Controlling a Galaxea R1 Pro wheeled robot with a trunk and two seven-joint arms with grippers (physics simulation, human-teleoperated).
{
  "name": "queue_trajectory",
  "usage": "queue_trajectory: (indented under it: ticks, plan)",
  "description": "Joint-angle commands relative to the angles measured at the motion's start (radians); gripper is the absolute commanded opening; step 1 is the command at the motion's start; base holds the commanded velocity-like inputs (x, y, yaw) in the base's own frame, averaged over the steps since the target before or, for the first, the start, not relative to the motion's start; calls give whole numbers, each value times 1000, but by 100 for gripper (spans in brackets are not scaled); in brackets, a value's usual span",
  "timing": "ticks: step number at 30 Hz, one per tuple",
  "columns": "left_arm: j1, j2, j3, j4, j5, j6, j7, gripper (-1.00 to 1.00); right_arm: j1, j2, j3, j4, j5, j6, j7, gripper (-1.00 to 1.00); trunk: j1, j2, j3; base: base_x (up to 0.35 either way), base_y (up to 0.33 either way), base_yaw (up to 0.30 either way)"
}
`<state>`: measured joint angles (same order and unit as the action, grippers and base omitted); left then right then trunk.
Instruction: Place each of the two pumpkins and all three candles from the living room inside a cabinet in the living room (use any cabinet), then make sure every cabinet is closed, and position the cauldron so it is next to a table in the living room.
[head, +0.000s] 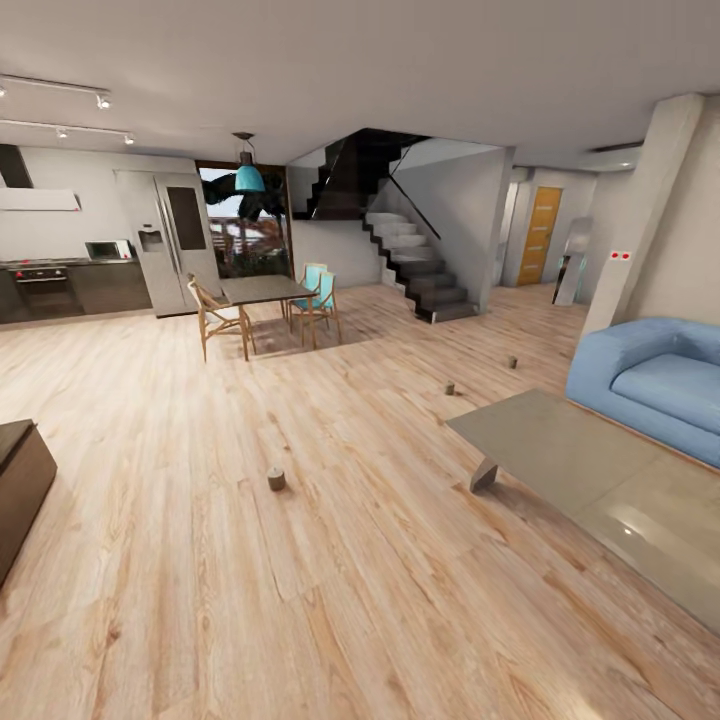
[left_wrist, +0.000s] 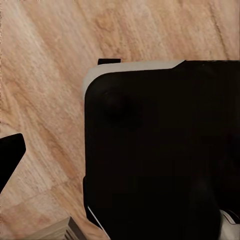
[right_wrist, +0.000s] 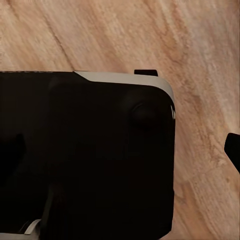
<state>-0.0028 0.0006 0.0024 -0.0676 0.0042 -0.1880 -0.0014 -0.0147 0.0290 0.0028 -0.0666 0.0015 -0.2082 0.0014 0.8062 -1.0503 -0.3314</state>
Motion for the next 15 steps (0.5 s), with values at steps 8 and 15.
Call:
queue_trajectory:
  ticks: [8, 15]
  plan:
    - [0, 2, 2, 0, 0, -2, 0, 100, -1, 0, 0, 1, 0, -3, 0, 100, 0, -1, -1, 219, 167, 0]
    - [0, 4, 1, 0, 0, -3, 0, 100, -1, -1, 0, 1, 0, -3, 0, 100, 0, -1, -1, 224, 209, -145]
